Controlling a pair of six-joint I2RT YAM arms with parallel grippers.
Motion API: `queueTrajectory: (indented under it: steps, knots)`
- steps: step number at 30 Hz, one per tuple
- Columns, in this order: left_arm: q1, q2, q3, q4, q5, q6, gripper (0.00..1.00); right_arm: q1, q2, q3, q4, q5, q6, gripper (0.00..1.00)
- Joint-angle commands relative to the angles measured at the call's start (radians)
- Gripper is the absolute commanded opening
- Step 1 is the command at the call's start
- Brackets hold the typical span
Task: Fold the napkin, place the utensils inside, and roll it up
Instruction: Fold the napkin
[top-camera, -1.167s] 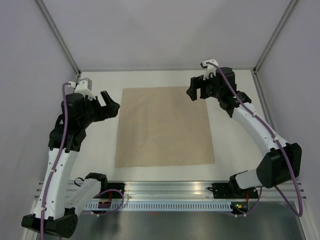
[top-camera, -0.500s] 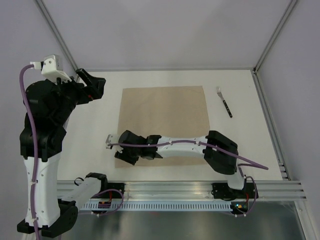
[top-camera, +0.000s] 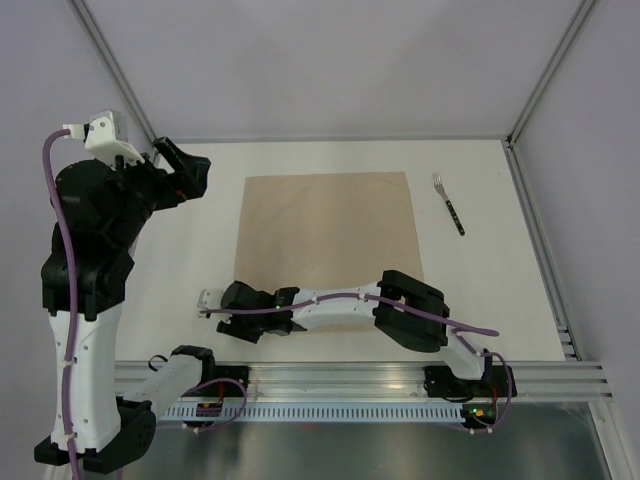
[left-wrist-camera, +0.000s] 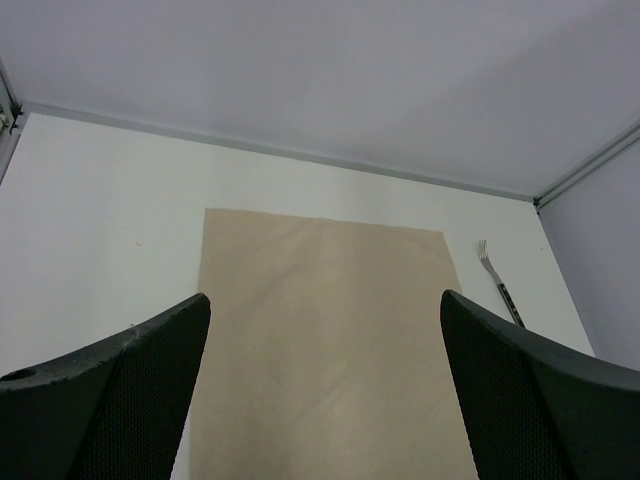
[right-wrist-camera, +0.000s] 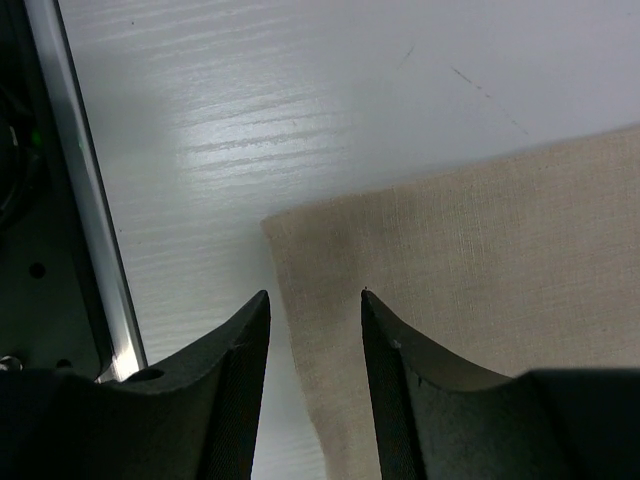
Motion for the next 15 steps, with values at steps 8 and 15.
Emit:
queueTrajectory:
  steps: [8,15]
  knots:
    - [0.005,-0.011,-0.027,-0.009,-0.003,-0.013,1.00,0.005,0.071,0.091,0.054,0.021,-0.001,0.48]
    - [0.005,-0.018,-0.056,-0.002,-0.005,-0.010,1.00,0.007,0.099,0.084,0.059,0.028,-0.001,0.48]
